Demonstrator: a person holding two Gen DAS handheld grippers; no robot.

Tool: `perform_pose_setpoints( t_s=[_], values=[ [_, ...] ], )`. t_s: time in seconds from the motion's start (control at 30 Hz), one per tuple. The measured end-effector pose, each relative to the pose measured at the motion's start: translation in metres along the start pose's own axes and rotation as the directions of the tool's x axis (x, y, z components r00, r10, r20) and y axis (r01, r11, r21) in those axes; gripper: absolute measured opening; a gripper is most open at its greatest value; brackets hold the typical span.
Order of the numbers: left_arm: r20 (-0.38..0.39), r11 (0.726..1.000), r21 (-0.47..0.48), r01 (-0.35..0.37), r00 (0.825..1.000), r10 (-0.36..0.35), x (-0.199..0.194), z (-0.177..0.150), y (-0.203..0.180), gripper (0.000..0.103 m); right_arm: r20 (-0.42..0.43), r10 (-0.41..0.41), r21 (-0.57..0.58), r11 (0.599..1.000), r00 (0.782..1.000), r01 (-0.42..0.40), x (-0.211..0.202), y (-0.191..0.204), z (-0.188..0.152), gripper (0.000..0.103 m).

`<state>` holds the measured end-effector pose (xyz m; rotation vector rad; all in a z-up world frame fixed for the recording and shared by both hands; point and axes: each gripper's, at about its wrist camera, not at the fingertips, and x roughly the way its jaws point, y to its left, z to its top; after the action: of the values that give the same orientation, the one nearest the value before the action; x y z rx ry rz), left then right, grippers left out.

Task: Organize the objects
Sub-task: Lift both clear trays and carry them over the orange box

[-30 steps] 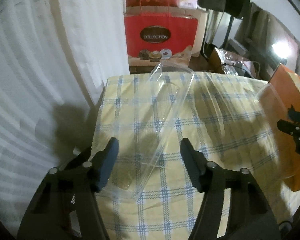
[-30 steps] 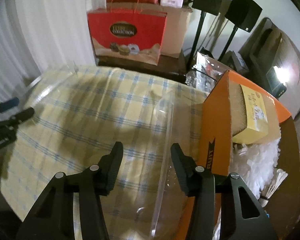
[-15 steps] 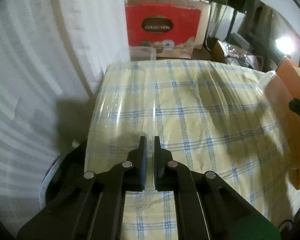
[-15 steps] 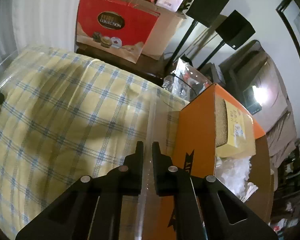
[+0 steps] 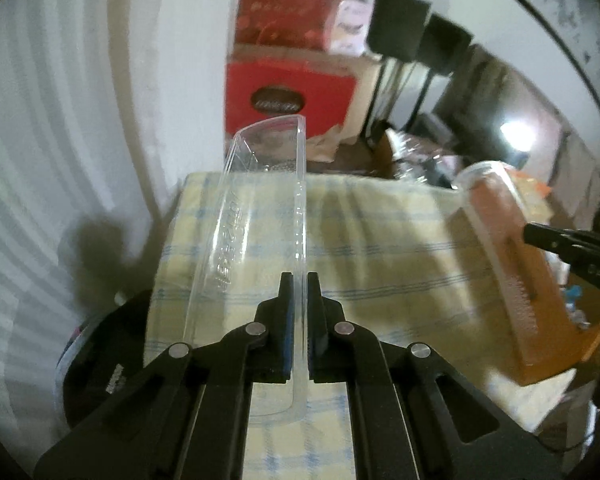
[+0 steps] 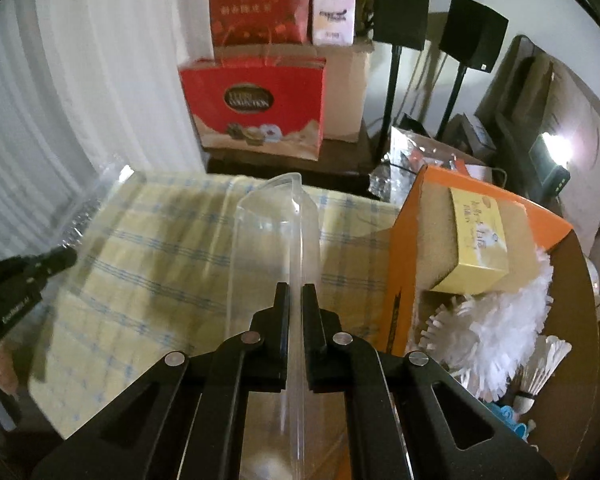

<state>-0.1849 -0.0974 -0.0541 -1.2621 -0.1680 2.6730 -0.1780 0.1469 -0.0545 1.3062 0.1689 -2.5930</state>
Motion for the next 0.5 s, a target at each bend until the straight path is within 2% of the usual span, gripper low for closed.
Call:
perform_pose_setpoints(
  t_s=[0.17,0.5],
  values=[
    [0.04,0.997,0.044,0.058,0.997,-0.06,-0.027,0.007,-0.036,0.005,0.054,0.049,0.028,0.998,0.997,-0.05,-0.035,-0.008,0.002,0.005],
    [0.032,0.982,0.133,0.132,0.99,-0.138,-0.04,0.012,-0.111,0.005,0.102,0.019,0.077,0.997,0.995,-0.027,-0.084,-0.044,-0.004,0.005]
  ],
)
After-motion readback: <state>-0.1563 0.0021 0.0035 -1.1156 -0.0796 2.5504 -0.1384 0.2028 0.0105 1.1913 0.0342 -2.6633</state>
